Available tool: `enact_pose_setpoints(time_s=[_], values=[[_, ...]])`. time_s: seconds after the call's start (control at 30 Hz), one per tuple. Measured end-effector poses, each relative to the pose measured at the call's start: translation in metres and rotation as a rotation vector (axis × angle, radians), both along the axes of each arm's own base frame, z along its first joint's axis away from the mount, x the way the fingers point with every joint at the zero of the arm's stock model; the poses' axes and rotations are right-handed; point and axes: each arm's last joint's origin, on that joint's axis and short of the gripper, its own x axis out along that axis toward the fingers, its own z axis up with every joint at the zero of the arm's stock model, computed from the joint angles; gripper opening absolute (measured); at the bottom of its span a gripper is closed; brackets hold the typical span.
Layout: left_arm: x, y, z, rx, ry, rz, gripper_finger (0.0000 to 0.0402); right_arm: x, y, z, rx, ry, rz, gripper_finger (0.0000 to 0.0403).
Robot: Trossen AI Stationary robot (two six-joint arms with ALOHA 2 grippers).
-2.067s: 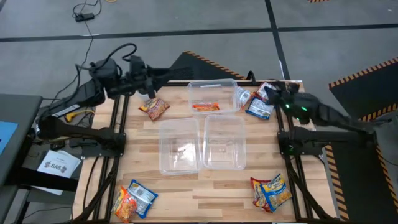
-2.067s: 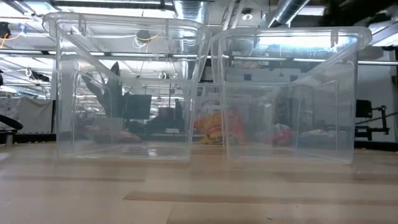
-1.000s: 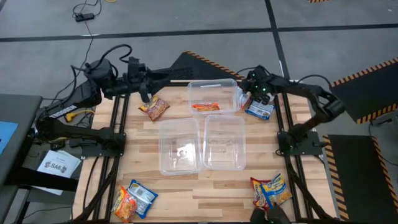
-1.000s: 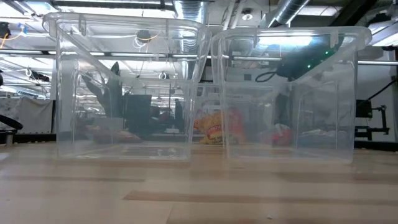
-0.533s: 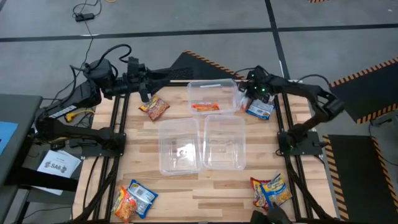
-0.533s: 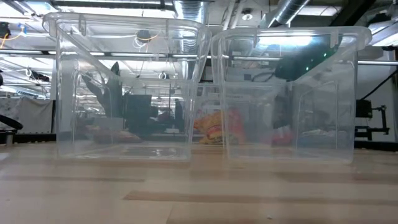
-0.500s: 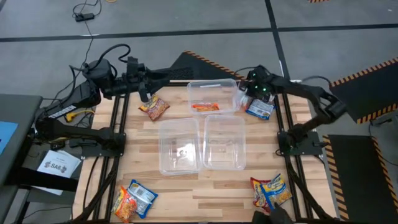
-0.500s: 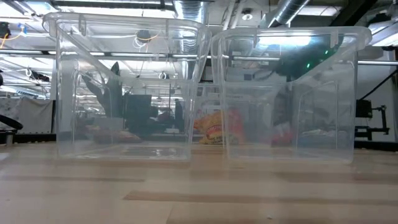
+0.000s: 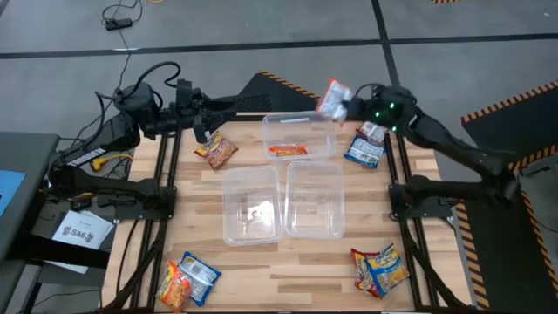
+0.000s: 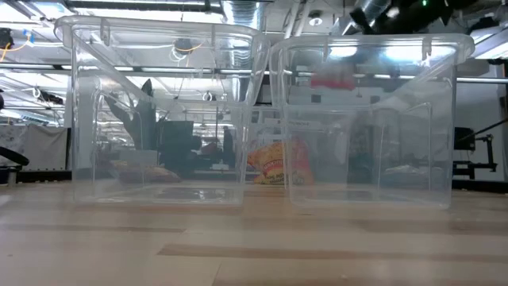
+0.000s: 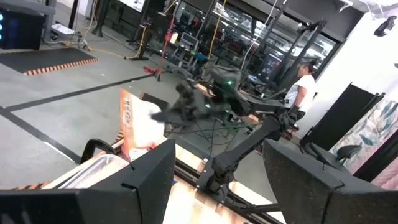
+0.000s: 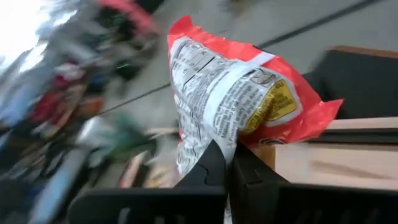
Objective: Sort Maruchan noodles
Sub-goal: Put the top orange noodle pack into the top transparent bin, then put the orange noodle pack into the top transparent bin
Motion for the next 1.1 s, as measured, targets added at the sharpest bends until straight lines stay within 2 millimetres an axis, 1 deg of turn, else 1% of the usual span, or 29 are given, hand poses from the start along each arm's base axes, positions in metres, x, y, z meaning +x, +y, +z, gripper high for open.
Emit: enact_pose_setpoints(time_s=[0.07, 0.13, 0.2, 0.27, 0.37, 0.5, 0.6, 0.67, 0.73, 0.8, 0.83, 0.97, 1.03, 1.1], values=[[0.000, 0.000, 0.000, 0.000, 0.000, 0.000, 0.0228, 0.016, 0.013, -0.002, -0.026, 0.015, 0.048, 0.0007], [0.000, 0.000, 0.000, 0.000, 0.000, 0.000, 0.0228, 0.030, 0.022, -0.008, -0.034, 0.055, 0.066, 0.0007], [0.000, 0.000, 0.000, 0.000, 0.000, 0.000, 0.0228, 0.040, 0.028, -0.015, -0.037, 0.102, 0.071, 0.0009], [0.000, 0.000, 0.000, 0.000, 0.000, 0.000, 0.0228, 0.049, 0.032, -0.021, -0.047, 0.148, 0.085, 0.0025], [0.000, 0.000, 0.000, 0.000, 0.000, 0.000, 0.0228, 0.058, 0.033, -0.030, -0.039, 0.189, 0.100, 0.0073], [0.000, 0.000, 0.000, -0.005, -0.002, -0.001, 0.0228, 0.061, 0.031, -0.033, -0.030, 0.199, 0.108, 0.0157], [0.000, 0.000, 0.000, -0.005, -0.001, -0.001, 0.0228, 0.058, 0.033, -0.028, -0.016, 0.174, 0.188, 0.0221], [0.000, 0.000, 0.000, -0.006, -0.001, -0.001, 0.0228, 0.052, 0.037, -0.013, -0.004, 0.129, 0.282, 0.0253], [0.000, 0.000, 0.000, -0.006, -0.002, -0.001, 0.0228, 0.042, 0.046, 0.008, 0.001, 0.087, 0.400, 0.0271], [0.000, 0.000, 0.000, -0.006, -0.001, -0.001, 0.0228, 0.033, 0.061, 0.026, 0.011, 0.072, 0.527, 0.0277], [0.000, 0.000, 0.000, -0.006, 0.000, -0.003, 0.0228, 0.028, 0.070, 0.032, 0.025, 0.078, 0.592, 0.0279], [0.001, -0.002, -0.003, -0.016, 0.028, -0.057, 0.0228, 0.011, 0.109, 0.049, 0.098, 0.127, 0.811, 0.0280], [0.001, -0.004, -0.005, -0.041, 0.047, -0.142, 0.0228, 0.001, 0.126, 0.053, 0.123, 0.151, 0.882, 0.0280], [-0.002, -0.009, -0.007, -0.084, 0.064, -0.270, 0.0228, -0.005, 0.139, 0.055, 0.137, 0.169, 0.914, 0.0281]])
